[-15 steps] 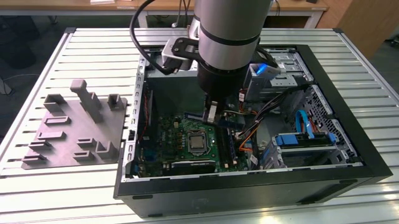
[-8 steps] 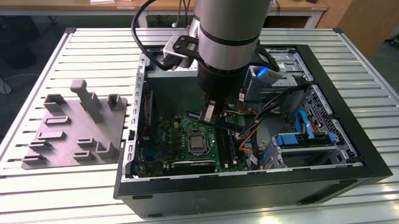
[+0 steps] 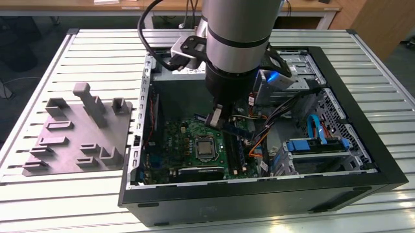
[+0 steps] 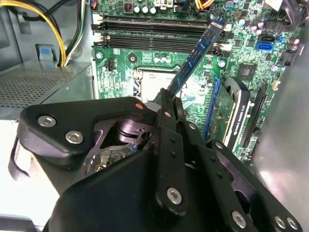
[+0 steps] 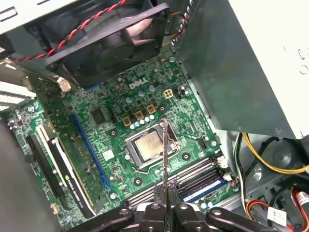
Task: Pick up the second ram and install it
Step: 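Insert the second ram into the second slot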
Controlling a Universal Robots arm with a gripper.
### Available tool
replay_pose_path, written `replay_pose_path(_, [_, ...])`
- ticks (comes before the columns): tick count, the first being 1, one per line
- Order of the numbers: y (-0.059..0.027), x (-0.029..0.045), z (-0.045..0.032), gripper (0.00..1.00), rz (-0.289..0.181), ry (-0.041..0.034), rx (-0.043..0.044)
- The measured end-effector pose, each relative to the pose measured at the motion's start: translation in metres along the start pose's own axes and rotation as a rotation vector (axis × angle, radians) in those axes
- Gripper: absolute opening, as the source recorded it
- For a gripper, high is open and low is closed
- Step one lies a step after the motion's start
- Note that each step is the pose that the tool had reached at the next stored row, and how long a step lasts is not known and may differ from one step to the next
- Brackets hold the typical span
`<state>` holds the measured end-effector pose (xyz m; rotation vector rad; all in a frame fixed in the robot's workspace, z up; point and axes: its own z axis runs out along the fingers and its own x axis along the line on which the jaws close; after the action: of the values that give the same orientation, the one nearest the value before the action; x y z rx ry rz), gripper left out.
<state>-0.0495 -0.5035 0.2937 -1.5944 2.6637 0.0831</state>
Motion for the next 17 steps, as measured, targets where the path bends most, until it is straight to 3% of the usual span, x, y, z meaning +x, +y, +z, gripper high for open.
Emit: replay_pose_path(17, [0.0000, 0.0000, 0.0004, 0.14, 0.139, -0.0039, 0.0081])
